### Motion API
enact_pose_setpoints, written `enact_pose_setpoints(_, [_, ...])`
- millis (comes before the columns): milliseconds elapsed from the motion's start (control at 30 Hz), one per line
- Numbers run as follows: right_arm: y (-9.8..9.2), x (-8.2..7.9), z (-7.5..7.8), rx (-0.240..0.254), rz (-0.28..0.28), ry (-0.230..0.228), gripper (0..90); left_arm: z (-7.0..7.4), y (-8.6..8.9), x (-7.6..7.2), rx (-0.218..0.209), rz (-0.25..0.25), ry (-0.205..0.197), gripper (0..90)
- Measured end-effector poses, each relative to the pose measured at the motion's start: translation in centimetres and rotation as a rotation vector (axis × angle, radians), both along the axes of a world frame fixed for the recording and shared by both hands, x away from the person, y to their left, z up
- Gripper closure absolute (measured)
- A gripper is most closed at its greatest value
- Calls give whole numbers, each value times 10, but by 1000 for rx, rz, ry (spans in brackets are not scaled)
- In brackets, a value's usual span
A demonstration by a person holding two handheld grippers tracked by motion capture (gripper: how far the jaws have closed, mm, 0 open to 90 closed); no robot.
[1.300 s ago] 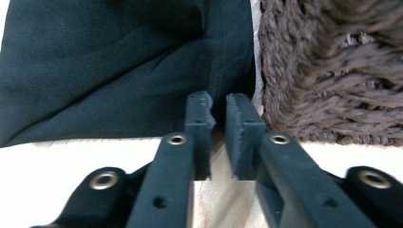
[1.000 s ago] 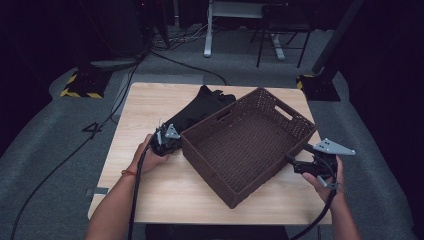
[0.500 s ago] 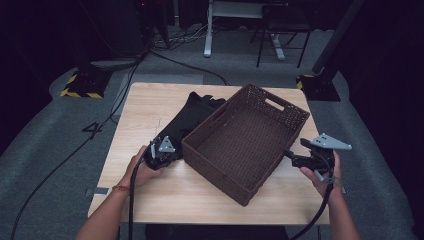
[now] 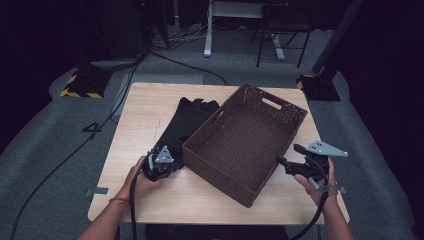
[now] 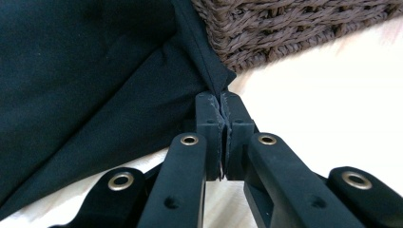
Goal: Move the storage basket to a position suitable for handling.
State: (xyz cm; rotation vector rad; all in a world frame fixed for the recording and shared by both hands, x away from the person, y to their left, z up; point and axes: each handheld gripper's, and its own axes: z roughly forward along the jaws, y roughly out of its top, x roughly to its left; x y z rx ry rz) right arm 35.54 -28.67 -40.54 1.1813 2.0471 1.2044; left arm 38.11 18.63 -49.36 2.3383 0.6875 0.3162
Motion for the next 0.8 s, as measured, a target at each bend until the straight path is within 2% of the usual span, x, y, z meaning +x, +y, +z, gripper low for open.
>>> enact_pose_setpoints(167, [3,13,-2,-39,-1,27,205,0,-4,-6,2,-16,2,876])
enact_pose_setpoints(200, [6,21,-4,-71,2,29,195,0,-5,-8,2,-25,-1,876])
enact_pose_setpoints(233, [7,24,-5,-74,-1,37,179,0,-6,-8,3,-28,0,876])
enact_pose_setpoints(300, [7,27,-6,-79,-6,39,178,0,-6,-9,2,-29,2,875])
enact_pose_setpoints(333, [8,31,-6,-104,-17,32,190,0,-6,-9,-1,-33,5,876])
enact_pose_setpoints(467, [6,35,-7,-120,-21,29,197,0,-7,-9,-1,-37,9,875])
enact_pose_setpoints(533, [4,39,-7,-121,-22,40,165,0,-7,-10,-3,-36,8,874])
enact_pose_setpoints(600, [-2,46,-10,-82,-14,67,149,0,-7,-10,-6,-35,12,873])
enact_pose_setpoints(700, [-5,51,-12,-70,-17,79,163,0,-6,-11,-6,-31,15,872])
enact_pose_setpoints(733, [-4,57,-15,-124,-28,82,172,0,-6,-11,-11,-28,17,872])
enact_pose_setpoints(800, [-4,59,-16,-125,-21,86,169,0,-6,-12,-12,-28,18,867])
